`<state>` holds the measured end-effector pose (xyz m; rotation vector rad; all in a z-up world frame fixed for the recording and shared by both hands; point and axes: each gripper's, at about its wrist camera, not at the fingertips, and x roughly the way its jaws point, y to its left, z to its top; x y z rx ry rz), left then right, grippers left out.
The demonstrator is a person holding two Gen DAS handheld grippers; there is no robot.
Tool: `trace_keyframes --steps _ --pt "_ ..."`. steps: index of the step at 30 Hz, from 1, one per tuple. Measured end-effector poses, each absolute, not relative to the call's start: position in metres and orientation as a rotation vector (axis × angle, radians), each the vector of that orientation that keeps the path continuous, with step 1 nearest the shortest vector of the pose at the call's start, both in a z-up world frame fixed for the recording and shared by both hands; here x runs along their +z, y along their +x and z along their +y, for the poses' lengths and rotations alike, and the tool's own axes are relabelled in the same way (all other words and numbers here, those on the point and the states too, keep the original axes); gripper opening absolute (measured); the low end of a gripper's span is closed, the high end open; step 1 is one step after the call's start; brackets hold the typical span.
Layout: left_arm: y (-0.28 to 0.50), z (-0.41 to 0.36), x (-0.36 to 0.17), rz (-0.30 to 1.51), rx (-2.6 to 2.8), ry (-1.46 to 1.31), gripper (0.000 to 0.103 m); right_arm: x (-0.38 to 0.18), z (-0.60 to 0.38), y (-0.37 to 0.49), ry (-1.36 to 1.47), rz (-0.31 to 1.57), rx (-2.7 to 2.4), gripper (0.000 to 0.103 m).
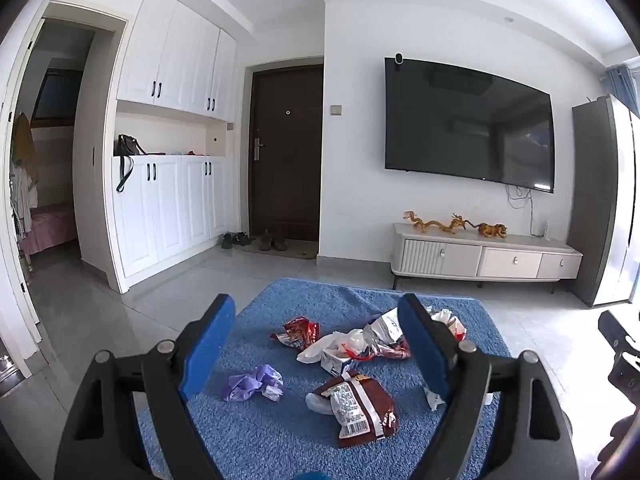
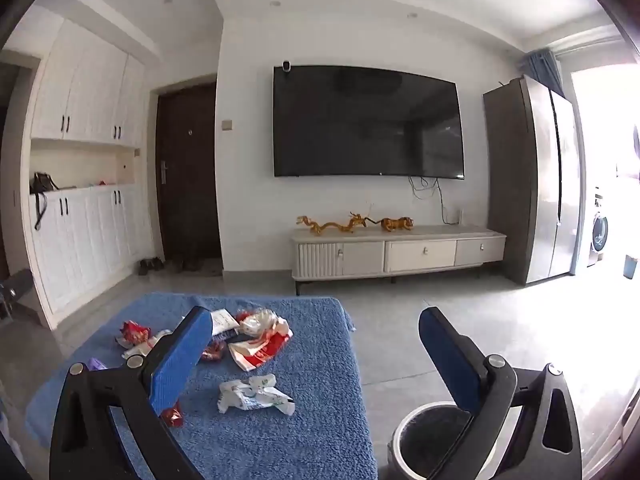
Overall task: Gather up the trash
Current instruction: 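Move both tools toward the wrappers on the blue table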
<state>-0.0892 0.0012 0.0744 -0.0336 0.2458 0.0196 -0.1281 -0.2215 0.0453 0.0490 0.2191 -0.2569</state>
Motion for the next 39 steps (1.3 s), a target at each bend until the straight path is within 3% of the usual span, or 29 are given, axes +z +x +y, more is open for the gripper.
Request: trace_keyframes --steps 39 --pt "0.032 0.009 0.048 0.412 -0.043 -0.033 0.083 0.025 -0.24 -0.027 -0.033 0.375 -0.259 0.103"
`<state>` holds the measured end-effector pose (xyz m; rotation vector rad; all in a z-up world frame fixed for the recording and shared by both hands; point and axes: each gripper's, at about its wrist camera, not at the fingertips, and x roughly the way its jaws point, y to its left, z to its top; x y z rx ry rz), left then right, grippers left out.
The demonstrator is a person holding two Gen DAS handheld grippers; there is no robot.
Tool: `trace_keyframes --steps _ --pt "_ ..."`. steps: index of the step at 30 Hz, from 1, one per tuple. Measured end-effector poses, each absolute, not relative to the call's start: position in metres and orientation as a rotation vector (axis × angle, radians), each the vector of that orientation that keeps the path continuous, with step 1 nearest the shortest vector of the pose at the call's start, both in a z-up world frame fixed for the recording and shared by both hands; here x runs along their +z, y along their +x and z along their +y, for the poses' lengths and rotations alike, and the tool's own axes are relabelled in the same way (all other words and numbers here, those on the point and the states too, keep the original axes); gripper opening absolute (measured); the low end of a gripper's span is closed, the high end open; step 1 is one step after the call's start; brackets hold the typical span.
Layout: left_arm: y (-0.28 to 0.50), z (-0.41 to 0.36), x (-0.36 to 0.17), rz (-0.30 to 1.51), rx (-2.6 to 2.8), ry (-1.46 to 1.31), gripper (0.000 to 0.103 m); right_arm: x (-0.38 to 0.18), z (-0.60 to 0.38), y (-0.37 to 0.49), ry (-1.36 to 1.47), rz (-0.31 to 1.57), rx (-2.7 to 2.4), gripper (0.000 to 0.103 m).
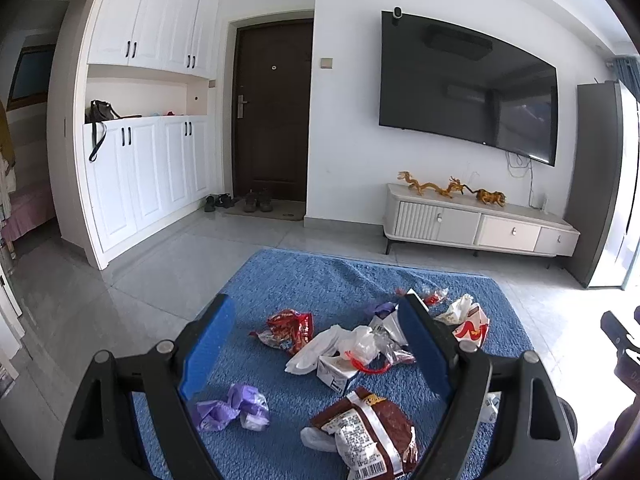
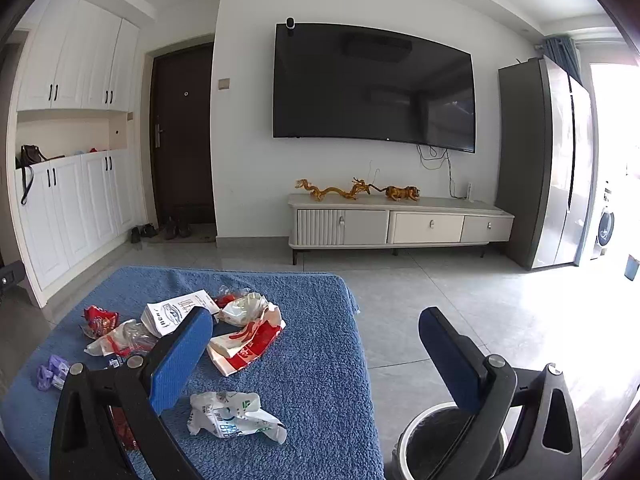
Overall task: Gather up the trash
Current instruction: 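Move both tools toward the wrappers on the blue table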
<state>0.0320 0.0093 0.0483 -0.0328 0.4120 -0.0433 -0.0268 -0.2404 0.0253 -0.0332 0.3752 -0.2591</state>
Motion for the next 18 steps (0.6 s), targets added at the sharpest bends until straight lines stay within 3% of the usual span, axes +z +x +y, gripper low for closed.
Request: trace_keyframes --steps 18 --pt "0.053 0.024 0.028 0.466 -0.064 -0.05 0.083 -0.003 -0.253 -0.001 0.015 0.45 -0.203 0.103"
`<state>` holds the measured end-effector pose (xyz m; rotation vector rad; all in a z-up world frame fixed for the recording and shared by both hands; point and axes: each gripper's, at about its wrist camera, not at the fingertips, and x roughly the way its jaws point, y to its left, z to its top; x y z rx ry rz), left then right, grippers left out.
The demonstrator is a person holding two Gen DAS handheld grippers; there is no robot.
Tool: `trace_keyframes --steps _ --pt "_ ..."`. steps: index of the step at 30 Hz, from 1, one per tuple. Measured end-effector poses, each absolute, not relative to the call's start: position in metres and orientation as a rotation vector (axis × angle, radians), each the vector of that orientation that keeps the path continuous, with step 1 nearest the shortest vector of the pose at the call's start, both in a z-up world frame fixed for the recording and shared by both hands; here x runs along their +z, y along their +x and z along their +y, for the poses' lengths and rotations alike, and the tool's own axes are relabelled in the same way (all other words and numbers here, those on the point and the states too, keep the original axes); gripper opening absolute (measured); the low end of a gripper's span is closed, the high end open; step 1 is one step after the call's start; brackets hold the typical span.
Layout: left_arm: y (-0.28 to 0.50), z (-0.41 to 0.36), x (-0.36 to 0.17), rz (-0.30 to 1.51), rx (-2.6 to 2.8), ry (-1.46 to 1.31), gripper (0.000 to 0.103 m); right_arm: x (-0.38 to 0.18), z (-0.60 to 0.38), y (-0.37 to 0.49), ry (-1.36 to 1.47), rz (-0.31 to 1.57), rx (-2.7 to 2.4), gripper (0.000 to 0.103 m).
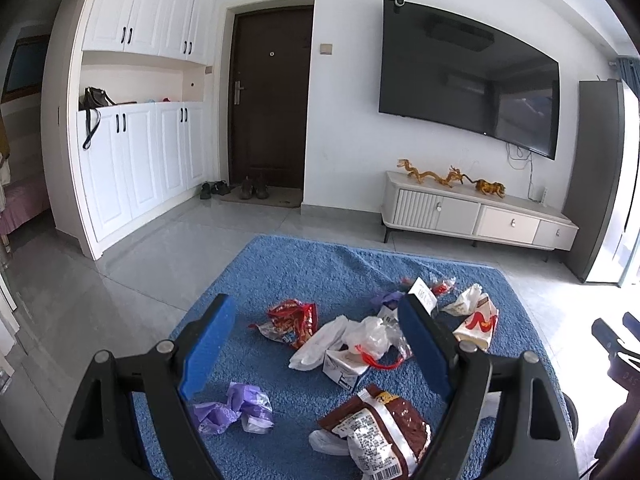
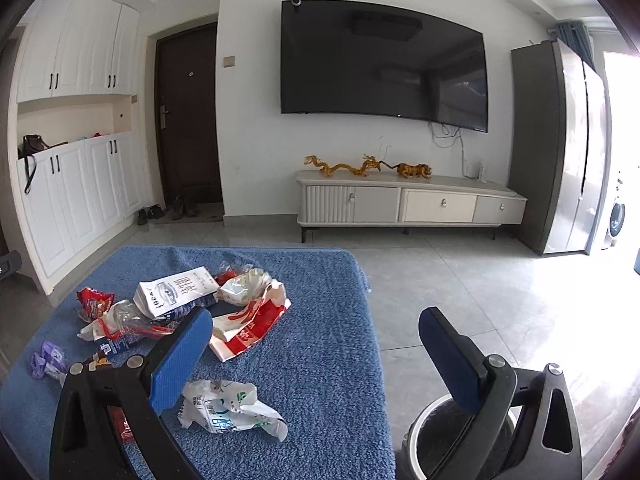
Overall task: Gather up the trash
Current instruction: 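Grasp the brown chip bag with the left tool while the right tool grasps the white milk bag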
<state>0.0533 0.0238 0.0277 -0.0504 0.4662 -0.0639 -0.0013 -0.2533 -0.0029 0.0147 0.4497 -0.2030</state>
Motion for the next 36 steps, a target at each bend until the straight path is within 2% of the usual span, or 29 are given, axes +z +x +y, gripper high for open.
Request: trace_keyframes --steps 5,16,23,26,28,29,32,33,36 --pt "0.052 0.029 0.002 0.55 -0.115 -0.054 0.083 -0.018 -0.249 0.008 0.009 0.515 -0.132 0.103" --pt "0.043 -0.005 -0.091 0.902 -0.379 -0.043 0.083 -0.068 -0.228 0.034 -0.034 0.68 0.006 0.103" --pt "0.042 -0.019 -0.11 0.968 -0.449 -0.06 0.082 -0.094 -0.214 0.053 -0.037 0.763 0.107 0.103" --pt "0.041 -0.015 -0.109 0.971 -0.46 -0.088 0.079 -0.101 -0.215 0.06 -0.007 0.785 0.145 0.092" --pt "0.045 -0.012 -0.111 0.981 -0.467 -0.116 0.072 -0.105 -0.218 0.064 0.038 0.803 0.179 0.07" --pt "0.046 -0.01 -0.11 0.986 -0.47 -0.125 0.071 -0.107 -0.22 0.065 0.062 0.814 0.196 0.065" --pt "0.046 -0.005 -0.107 0.991 -0.486 -0.158 0.061 -0.11 -0.224 0.062 0.105 0.831 0.22 0.054" --pt "0.048 -0.004 -0.108 0.997 -0.492 -0.166 0.054 -0.11 -0.224 0.06 0.111 0.836 0.231 0.051" --pt "0.051 -0.003 -0.109 1.009 -0.504 -0.194 0.042 -0.11 -0.224 0.052 0.112 0.844 0.26 0.045"
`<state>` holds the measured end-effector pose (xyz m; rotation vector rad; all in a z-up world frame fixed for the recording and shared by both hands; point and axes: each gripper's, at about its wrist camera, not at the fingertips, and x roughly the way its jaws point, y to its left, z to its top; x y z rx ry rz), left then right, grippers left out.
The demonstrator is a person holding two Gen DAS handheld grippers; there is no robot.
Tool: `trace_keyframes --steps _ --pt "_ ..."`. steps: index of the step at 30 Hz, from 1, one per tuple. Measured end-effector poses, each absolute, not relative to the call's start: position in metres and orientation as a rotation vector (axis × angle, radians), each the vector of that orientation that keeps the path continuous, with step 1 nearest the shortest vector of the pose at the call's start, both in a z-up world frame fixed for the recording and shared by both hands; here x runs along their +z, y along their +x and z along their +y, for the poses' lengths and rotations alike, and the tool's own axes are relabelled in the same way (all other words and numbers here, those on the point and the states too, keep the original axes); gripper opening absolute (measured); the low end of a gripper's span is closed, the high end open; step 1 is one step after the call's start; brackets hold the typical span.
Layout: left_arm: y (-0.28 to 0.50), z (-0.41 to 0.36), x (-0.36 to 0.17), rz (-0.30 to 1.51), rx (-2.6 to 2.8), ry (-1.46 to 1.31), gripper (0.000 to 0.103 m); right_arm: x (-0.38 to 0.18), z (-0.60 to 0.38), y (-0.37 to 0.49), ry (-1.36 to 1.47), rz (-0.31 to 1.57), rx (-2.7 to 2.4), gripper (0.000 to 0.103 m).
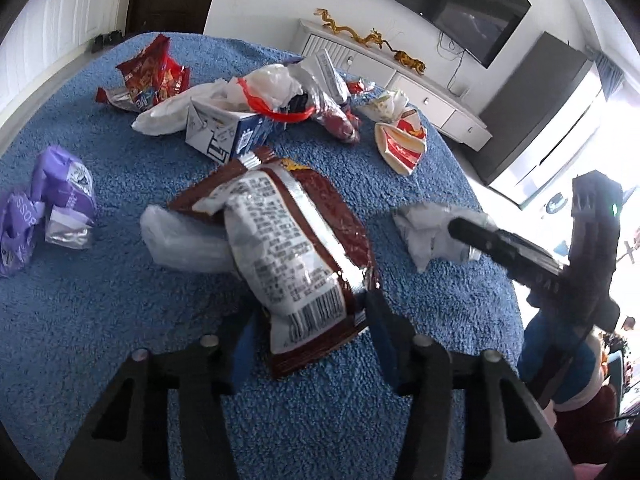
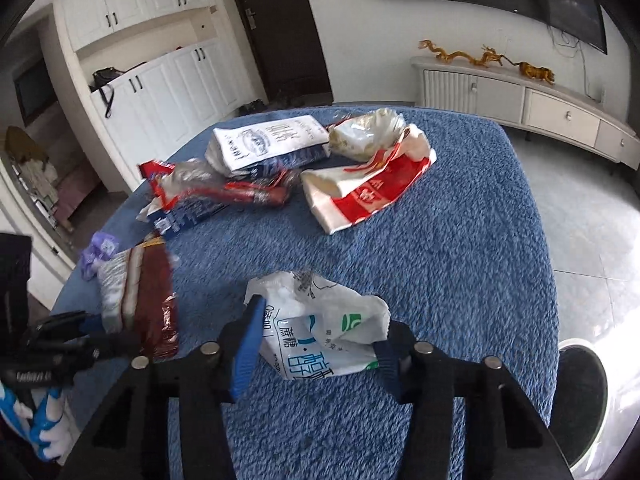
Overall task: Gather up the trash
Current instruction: 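Grasp the brown chip bag with the left tool while the right tool grasps the white milk bag, then carry both bags to the white bin and open both tools to drop them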
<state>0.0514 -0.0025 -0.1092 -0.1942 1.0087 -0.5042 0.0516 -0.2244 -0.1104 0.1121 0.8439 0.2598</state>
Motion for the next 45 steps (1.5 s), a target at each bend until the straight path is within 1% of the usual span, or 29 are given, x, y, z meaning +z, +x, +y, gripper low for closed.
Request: trace_keyframes --steps 1,3,4,6,10,13,22,29,32,36,41,45 --pt "0.05 -0.003 -0.109 1.01 -0.513 -0.195 0.032 -0.11 -0.224 0.048 0.106 0.844 0.268 0.043" --pt "0.048 -0.003 -0.108 1.015 -0.532 -0.208 0.019 -0.109 -0.222 0.041 0.096 0.839 0.276 0.04" --pt "0.046 -0.004 -0.108 1.016 -0.542 -0.214 0.015 -0.108 -0.222 0.038 0.099 0.838 0.278 0.038" --pt "0.04 -0.006 -0.104 1.003 -0.555 -0.202 0.013 -0.107 -0.223 0.031 0.107 0.833 0.275 0.036" --pt "0.026 -0.012 -0.091 0.957 -0.58 -0.163 0.011 -0.101 -0.23 0.016 0.14 0.811 0.265 0.031" --pt "0.016 -0.013 -0.079 0.928 -0.6 -0.154 0.01 -0.095 -0.236 0.005 0.16 0.791 0.254 0.023" --pt "-0.008 -0.016 -0.043 0.837 -0.624 -0.093 0.01 -0.076 -0.253 -0.021 0.242 0.715 0.253 0.019" --pt "-0.013 -0.056 -0.02 0.808 -0.667 0.007 0.01 -0.069 -0.285 -0.037 0.385 0.643 0.275 0.019" --pt "-0.01 -0.088 -0.015 0.803 -0.714 0.063 0.01 -0.067 -0.321 -0.047 0.5 0.596 0.268 0.019" --pt "-0.005 -0.15 -0.014 0.806 -0.818 0.165 0.01 -0.076 -0.383 -0.064 0.646 0.546 0.182 0.019" --pt "-0.002 -0.254 -0.04 0.858 -0.971 0.317 0.01 -0.099 -0.453 -0.088 0.616 0.575 -0.094 0.019" --pt "0.0 -0.333 -0.067 0.93 -1.066 0.401 0.01 -0.133 -0.505 -0.097 0.637 0.64 -0.251 0.019"
